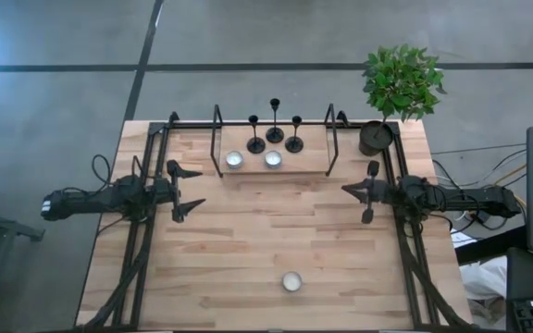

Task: Pick & Place candle stick holders
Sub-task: Put the pink scented candle on the shelf

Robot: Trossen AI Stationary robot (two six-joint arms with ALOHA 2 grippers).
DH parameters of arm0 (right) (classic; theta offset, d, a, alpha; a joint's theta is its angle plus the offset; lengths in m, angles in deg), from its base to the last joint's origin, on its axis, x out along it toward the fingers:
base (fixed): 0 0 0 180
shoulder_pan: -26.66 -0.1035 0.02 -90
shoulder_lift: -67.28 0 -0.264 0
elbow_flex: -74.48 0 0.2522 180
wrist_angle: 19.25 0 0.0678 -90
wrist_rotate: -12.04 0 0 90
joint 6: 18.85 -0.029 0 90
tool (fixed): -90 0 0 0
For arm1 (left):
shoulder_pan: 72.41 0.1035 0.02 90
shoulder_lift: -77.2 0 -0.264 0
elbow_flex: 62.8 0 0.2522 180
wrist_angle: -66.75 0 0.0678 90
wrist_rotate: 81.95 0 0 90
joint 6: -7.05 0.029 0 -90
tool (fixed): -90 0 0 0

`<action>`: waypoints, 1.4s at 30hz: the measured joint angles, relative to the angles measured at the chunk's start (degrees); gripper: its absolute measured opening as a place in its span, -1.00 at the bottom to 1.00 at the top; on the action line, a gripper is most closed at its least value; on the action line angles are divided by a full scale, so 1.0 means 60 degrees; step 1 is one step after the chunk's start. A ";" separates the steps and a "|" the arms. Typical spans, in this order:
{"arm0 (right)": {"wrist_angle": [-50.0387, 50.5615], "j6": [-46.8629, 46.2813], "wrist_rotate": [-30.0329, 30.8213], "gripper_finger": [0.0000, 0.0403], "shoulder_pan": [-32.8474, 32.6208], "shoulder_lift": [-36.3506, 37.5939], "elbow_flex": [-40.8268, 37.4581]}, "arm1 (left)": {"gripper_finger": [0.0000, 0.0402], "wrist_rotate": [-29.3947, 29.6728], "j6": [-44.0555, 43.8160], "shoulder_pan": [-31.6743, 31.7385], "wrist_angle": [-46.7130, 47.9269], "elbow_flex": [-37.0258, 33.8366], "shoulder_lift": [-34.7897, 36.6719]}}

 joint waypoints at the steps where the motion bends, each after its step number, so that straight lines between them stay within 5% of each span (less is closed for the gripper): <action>1: -0.0038 -0.0318 0.0002 -0.96 0.0004 0.0000 -0.0001 | 0.99 0.0000 0.0000 0.0000 -0.0004 0.0000 0.0000; 6: -0.0519 -0.2118 -0.0031 -0.96 0.0004 0.0000 -0.0002 | 0.99 0.0000 0.0000 0.0000 -0.0004 0.0000 0.0000; 11: -0.1212 -0.5561 -0.0422 -0.96 0.0004 0.0003 -0.0002 | 0.99 -0.0004 0.0000 0.0000 -0.0011 0.0000 0.0000; 17: -0.2282 -0.5520 -0.0979 -0.96 -0.0006 -0.0648 0.0339 | 0.99 -0.0004 0.0000 0.0000 0.0002 0.0004 0.0000; 24: 0.0001 -0.3970 -0.0397 -0.96 -0.0066 -0.3534 0.3202 | 0.99 -0.0007 0.0000 0.0000 0.0043 0.0004 -0.0007; 31: 0.1619 -0.4682 -0.1710 -0.96 -0.0345 -0.6709 0.5455 | 0.99 -0.0007 0.0000 0.0000 0.0047 0.0004 -0.0007; 37: 0.5019 -0.5656 -0.2395 -0.96 -0.1026 -0.8377 0.7469 | 0.99 -0.0007 0.0000 0.0000 0.0047 0.0007 -0.0007; 42: 0.5591 -0.5683 -0.2391 -0.96 -0.1816 -0.9184 0.8581 | 0.99 -0.0007 0.0000 0.0000 0.0051 0.0007 -0.0007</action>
